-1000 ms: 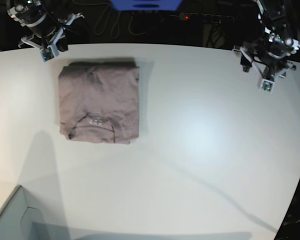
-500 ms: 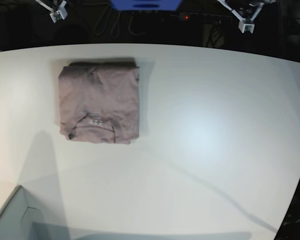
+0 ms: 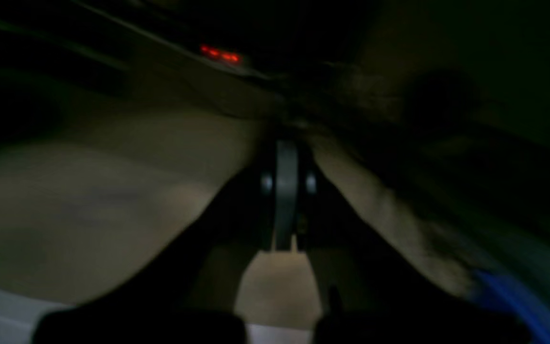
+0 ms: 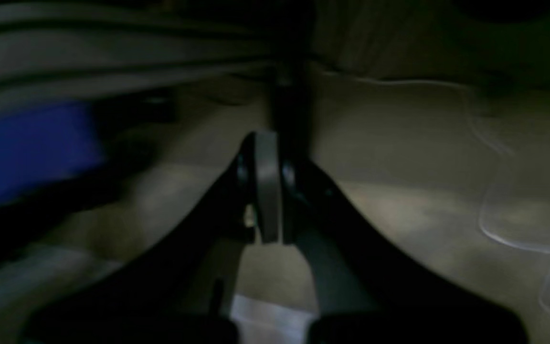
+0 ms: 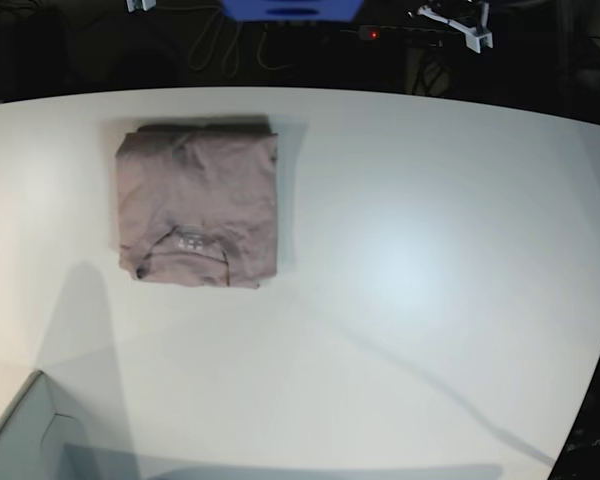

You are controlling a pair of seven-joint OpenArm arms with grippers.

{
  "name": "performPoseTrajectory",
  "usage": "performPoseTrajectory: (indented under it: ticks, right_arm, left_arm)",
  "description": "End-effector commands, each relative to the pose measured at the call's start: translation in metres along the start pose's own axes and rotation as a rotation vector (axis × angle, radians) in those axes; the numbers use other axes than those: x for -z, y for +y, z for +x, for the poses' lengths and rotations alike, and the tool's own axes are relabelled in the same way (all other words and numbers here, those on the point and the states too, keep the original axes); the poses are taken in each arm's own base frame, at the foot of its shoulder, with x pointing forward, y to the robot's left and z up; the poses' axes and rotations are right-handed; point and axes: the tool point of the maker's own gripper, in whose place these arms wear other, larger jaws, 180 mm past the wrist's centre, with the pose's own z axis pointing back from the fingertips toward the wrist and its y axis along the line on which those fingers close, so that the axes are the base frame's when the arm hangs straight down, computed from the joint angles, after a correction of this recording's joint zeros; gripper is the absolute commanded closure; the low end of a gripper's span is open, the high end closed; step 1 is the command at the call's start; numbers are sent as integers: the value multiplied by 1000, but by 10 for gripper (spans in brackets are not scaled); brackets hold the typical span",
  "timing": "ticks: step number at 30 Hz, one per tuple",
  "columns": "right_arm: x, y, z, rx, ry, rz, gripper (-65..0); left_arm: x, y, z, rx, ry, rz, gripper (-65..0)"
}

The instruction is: Layout the t-shirt on the table in an organized manner, then fold the t-shirt properly

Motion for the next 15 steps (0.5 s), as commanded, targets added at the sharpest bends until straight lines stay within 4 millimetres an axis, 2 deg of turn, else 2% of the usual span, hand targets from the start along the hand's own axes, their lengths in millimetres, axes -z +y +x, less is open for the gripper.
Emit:
performPoseTrajectory:
  ticks: [1,4,8,13,15]
  right_arm:
    - [-5,-16,-2,-25,-10,-56,0]
    - [-8,-43,-3,-120,-21,-217,0]
    - [-24,-84,-2,-253,-6,-482,0]
    - [-38,-99,8,-353,-9,-705,0]
    - [-38,-94,12,-399,-12,-738,0]
  left_arm:
    - [0,5,-2,75,9,33,0]
    - [1,21,1,199,24,143,0]
    - [5,10,-7,226,39,145,0]
    - [11,-4,-2,256,42,118,0]
    - [12,-11,-11,267,84,106,0]
